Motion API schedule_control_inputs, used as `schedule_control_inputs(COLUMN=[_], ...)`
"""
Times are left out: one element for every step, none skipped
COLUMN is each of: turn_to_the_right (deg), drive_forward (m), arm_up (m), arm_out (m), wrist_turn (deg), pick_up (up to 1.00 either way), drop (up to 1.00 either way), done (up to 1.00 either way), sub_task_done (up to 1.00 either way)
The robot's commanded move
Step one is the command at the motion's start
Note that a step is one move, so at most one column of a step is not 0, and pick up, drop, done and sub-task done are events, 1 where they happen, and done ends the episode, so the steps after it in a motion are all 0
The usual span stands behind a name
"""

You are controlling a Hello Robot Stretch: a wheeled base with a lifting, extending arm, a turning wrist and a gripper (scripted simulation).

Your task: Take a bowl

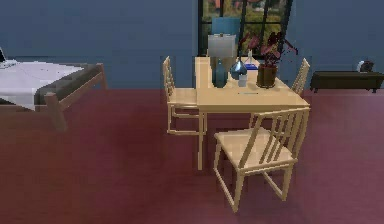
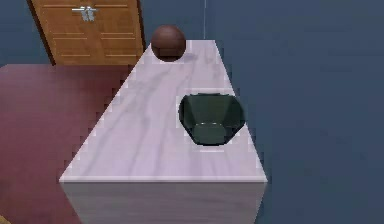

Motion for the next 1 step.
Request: schedule_control_inputs(turn_to_the_right=[0.0], drive_forward=[0.00], arm_up=[0.50], arm_out=[0.00], wrist_turn=[0.0], pick_up=[0.00], drop=[0.00], done=[0.00], sub_task_done=[0.00])
